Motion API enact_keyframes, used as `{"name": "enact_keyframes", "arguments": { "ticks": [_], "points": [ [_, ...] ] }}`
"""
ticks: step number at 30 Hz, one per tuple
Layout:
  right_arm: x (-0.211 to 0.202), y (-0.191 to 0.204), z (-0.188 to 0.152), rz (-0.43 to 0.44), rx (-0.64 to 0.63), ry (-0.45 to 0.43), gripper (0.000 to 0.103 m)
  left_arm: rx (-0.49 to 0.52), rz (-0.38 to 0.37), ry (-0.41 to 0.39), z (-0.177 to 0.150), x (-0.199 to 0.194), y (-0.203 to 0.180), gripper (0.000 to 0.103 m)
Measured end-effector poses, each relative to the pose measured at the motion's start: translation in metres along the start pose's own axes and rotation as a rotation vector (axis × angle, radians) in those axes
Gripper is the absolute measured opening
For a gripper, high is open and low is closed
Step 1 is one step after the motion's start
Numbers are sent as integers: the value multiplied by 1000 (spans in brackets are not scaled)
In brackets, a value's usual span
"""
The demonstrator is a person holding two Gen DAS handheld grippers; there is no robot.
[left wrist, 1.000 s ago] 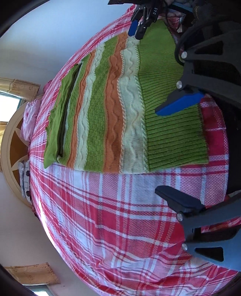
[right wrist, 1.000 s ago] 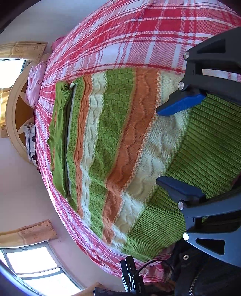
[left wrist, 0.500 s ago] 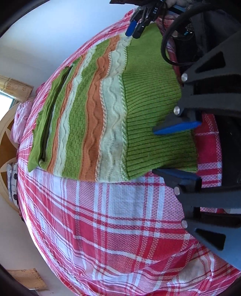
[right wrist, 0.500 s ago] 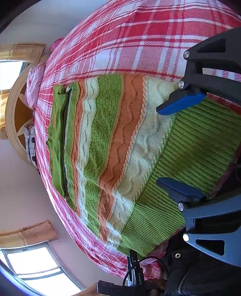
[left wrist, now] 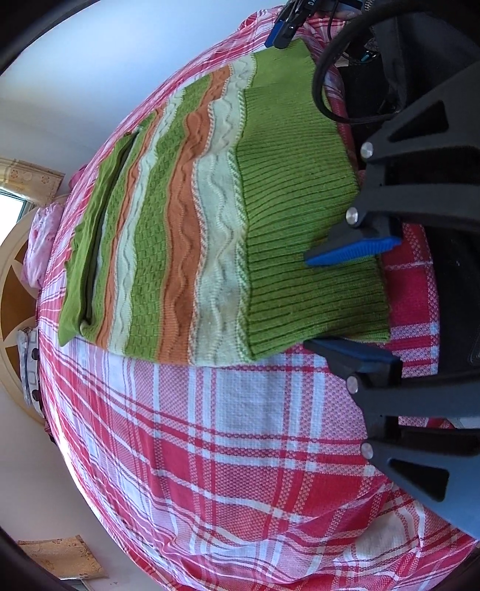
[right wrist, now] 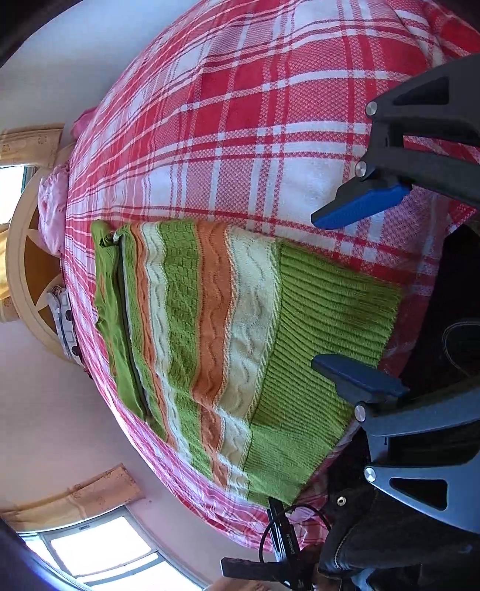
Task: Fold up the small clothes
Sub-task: 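Move both grippers to the ribbed green sweater hem and close on it, then lift the hem with both grippers and fold it over toward the collar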
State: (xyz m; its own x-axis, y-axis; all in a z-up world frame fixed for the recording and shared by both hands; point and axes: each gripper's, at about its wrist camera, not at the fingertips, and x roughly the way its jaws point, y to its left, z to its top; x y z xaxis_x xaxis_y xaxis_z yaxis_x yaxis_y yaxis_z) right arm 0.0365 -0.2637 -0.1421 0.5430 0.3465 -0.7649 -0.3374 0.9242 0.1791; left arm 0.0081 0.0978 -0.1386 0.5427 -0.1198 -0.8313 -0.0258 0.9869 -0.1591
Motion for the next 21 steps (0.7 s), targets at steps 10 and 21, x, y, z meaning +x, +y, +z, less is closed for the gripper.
{"name": "enact_keyframes", "arguments": {
  "ticks": [10, 21],
  "points": [
    [4, -4, -5, 77, 50, 5, 14, -14, -47, 0, 1, -2, 4, 26],
    [-31, -31, 16, 288, 201, -155, 6, 4, -148, -175, 24, -46, 5, 10]
  ]
}}
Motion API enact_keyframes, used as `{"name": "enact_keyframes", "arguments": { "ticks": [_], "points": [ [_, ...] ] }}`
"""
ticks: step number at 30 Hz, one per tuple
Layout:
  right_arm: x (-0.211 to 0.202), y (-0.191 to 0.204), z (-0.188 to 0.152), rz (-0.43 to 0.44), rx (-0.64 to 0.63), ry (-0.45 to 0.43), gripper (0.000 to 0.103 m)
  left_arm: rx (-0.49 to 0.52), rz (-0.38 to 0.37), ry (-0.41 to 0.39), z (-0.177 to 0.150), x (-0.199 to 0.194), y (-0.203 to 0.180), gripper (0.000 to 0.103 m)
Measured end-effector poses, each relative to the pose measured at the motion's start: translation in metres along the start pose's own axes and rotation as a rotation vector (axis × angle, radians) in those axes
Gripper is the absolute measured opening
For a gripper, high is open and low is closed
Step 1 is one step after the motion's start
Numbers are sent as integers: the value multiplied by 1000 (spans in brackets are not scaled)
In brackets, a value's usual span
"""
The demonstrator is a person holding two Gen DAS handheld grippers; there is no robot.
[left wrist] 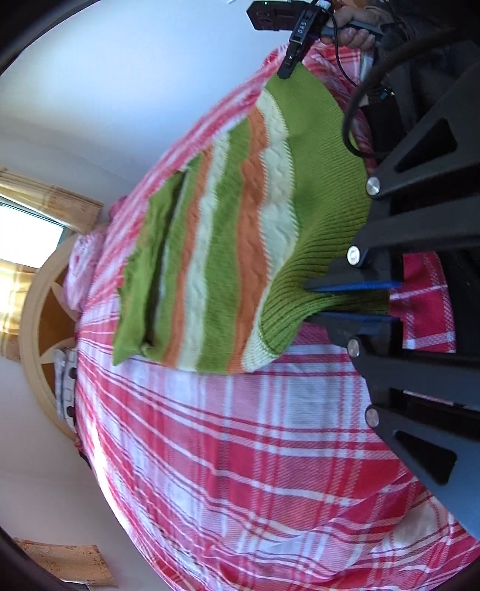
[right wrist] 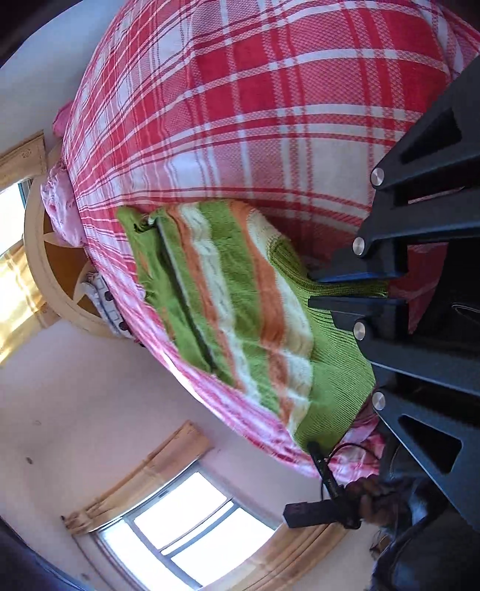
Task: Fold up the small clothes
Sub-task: 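Lift the hem with both grippers and fold it over toward the collar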
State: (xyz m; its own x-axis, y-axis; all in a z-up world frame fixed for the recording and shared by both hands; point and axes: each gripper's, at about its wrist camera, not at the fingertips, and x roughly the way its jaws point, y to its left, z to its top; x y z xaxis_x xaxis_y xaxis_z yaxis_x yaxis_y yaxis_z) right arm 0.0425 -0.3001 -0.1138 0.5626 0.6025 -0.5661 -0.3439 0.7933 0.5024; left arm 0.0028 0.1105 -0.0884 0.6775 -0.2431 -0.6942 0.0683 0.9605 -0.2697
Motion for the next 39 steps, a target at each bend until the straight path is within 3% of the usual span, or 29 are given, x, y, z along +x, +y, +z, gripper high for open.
{"name": "enact_keyframes", "arguments": {
  "ticks": [20, 27, 39],
  "points": [
    [-8, 16, 111, 18, -40, -208, 4, -28, -66, -233, 90, 2, 6, 10],
    [11, 16, 156, 19, -44, -238, 4, -108, -87, -259, 128, 19, 21, 9],
    [63, 0, 232, -23, -44, -225, 4, -97, -51, -274, 207, 63, 23, 9]
  ]
}}
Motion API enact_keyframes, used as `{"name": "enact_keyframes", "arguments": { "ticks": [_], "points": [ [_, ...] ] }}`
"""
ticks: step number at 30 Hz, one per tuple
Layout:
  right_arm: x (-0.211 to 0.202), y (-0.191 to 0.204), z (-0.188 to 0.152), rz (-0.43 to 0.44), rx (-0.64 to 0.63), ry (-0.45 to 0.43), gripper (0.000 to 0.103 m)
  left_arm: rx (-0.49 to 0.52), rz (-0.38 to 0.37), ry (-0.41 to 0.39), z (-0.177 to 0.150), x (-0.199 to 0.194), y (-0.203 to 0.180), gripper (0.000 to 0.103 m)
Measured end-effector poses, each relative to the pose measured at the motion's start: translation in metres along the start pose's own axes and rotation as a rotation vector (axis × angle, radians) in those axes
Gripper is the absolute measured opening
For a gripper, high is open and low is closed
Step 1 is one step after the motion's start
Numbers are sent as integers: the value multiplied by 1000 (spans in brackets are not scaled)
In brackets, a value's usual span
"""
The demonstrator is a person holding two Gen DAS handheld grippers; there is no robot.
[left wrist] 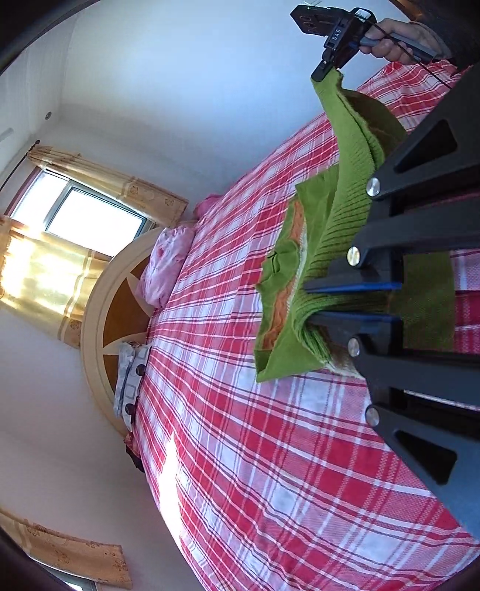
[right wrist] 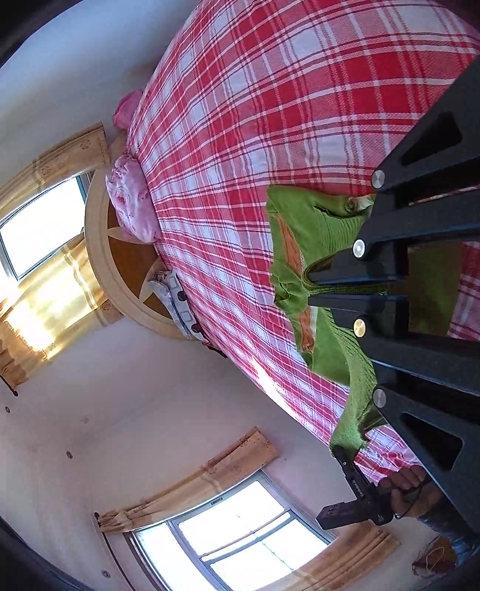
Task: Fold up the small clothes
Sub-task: 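Lift the hem with both grippers and fold it over toward the collar, then lower the hem onto the collar and open both grippers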
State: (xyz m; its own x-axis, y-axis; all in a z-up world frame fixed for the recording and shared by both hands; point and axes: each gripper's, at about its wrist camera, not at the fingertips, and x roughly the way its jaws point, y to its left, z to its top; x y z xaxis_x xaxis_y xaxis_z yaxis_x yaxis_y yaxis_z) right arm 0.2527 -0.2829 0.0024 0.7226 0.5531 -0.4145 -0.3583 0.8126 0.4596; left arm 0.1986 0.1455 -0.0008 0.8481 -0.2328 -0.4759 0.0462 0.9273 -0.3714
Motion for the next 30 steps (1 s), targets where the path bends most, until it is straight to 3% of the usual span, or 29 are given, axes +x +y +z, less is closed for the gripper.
{"name": "enact_keyframes", "arguments": {
  "ticks": [12, 19, 26, 28, 29, 30],
  "points": [
    [88, -34, 45, -54, 35, 62, 3, 3, 44, 48, 44, 81, 14, 9],
    [159, -73, 56, -86, 109, 148, 4, -20, 101, 137, 45, 143, 29, 9],
    [220, -108, 54, -135, 139, 233, 4, -42, 142, 178, 42, 186, 42, 12],
    [233, -119, 50, -166, 166, 256, 9, -40, 168, 185, 40, 195, 44, 18],
    [238, -123, 47, -199, 167, 270, 27, -47, 174, 193, 40, 198, 46, 22],
    [240, -124, 46, -227, 161, 270, 61, -53, 177, 199, 38, 199, 48, 23]
  ]
}}
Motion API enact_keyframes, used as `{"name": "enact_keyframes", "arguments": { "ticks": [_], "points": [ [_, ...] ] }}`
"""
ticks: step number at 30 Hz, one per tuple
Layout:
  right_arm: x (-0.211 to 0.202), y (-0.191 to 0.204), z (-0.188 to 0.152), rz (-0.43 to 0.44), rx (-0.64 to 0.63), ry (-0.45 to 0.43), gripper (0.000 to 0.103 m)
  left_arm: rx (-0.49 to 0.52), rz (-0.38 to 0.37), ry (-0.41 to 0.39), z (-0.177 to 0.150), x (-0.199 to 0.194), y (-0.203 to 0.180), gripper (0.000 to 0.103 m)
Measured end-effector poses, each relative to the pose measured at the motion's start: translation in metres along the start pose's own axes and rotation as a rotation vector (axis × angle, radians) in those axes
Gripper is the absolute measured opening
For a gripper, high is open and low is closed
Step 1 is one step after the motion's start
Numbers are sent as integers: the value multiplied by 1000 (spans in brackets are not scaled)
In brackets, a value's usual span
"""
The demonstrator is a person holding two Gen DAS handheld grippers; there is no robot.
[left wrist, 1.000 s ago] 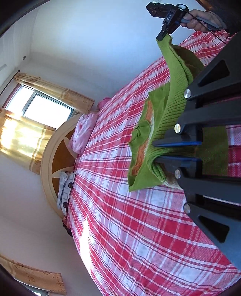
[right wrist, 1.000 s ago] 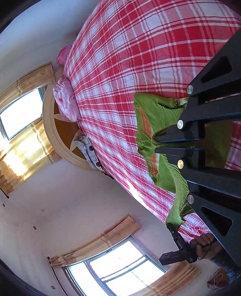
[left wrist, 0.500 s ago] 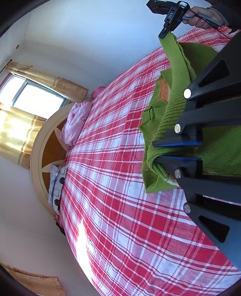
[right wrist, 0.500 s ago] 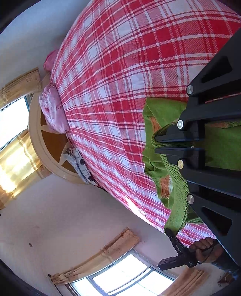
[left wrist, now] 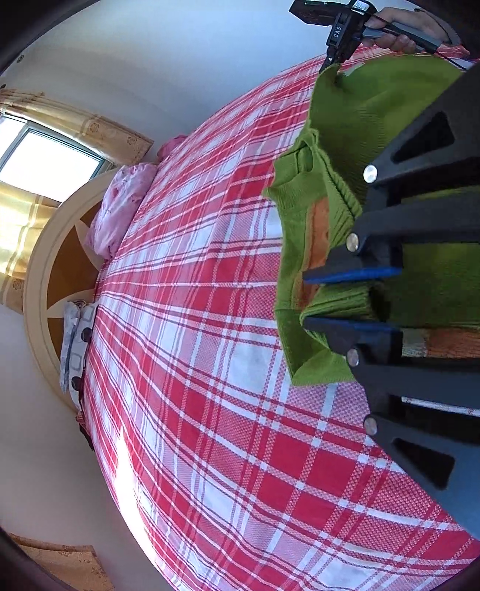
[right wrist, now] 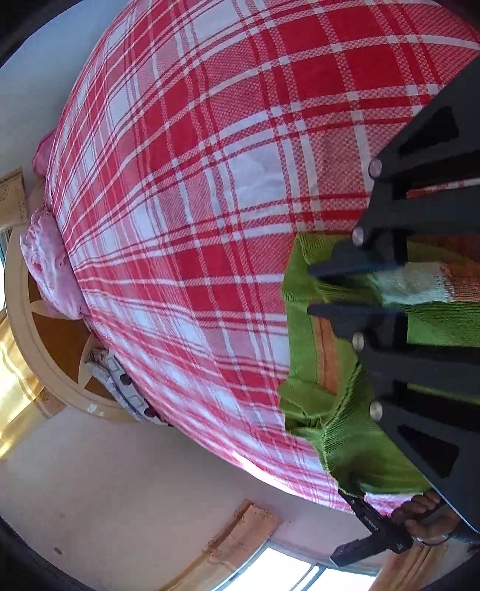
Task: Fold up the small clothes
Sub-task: 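Lower the hem onto the collar and open both grippers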
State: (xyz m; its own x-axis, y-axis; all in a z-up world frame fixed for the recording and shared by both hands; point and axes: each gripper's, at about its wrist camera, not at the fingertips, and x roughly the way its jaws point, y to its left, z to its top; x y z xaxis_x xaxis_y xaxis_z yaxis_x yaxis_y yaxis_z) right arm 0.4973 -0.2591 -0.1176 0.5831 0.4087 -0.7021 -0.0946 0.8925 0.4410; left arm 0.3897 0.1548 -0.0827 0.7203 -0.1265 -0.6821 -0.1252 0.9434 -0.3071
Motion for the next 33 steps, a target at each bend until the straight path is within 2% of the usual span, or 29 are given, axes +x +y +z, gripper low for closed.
{"name": "enact_keyframes", "arguments": {
  "ticks": [1, 2, 3, 7, 11, 12, 13, 14, 15, 18, 20, 23, 24, 26, 28, 30, 33],
  "points": [
    [-1, -1, -2, -13, -4, -15, 76, 1, -1, 1, -2, -1, 0, 26],
    [-2, -4, -3, -3, -4, -32, 82, 5, 8, 1, -4, -2, 1, 35],
    [-6, -6, -5, 8, -4, -47, 82, 9, 25, -7, -7, -6, 1, 39],
    [-27, -11, -15, -36, -16, -93, 82, 6, 72, -50, -19, -30, 8, 63],
    [-53, -7, -33, -39, -53, -111, 80, 11, 99, -60, -36, -47, 15, 64],
    [-56, -2, -36, -31, -74, -102, 74, 21, 105, -56, -41, -48, 15, 66],
    [-56, 4, -39, -24, -104, -77, 70, 39, 120, -50, -47, -47, 13, 71],
    [-54, 9, -43, -28, -132, -54, 61, 51, 137, -47, -51, -45, 11, 73],
    [-53, 16, -46, -44, -161, -48, 56, 65, 152, -44, -56, -43, 10, 73],
    [-49, 49, -57, -78, -317, -48, 56, 64, 182, -42, -65, -36, 10, 73],
    [-40, 68, -61, -36, -380, 2, 56, 61, 197, -50, -67, -36, 11, 73],
    [-14, 92, -70, 11, -455, 142, 56, 65, 219, -70, -67, -38, 11, 78],
    [-4, 97, -75, -12, -483, 165, 56, 63, 227, -75, -69, -37, 12, 79],
    [21, 100, -79, -119, -511, 192, 56, 63, 229, -73, -71, -36, 13, 82],
    [32, 100, -69, -144, -497, 158, 55, 59, 230, -67, -71, -34, 14, 83],
    [43, 96, -56, -230, -476, 130, 55, 54, 236, -65, -71, -33, 15, 87],
    [52, 93, -39, -264, -423, 109, 55, 46, 238, -61, -73, -32, 16, 91]
  ]
}}
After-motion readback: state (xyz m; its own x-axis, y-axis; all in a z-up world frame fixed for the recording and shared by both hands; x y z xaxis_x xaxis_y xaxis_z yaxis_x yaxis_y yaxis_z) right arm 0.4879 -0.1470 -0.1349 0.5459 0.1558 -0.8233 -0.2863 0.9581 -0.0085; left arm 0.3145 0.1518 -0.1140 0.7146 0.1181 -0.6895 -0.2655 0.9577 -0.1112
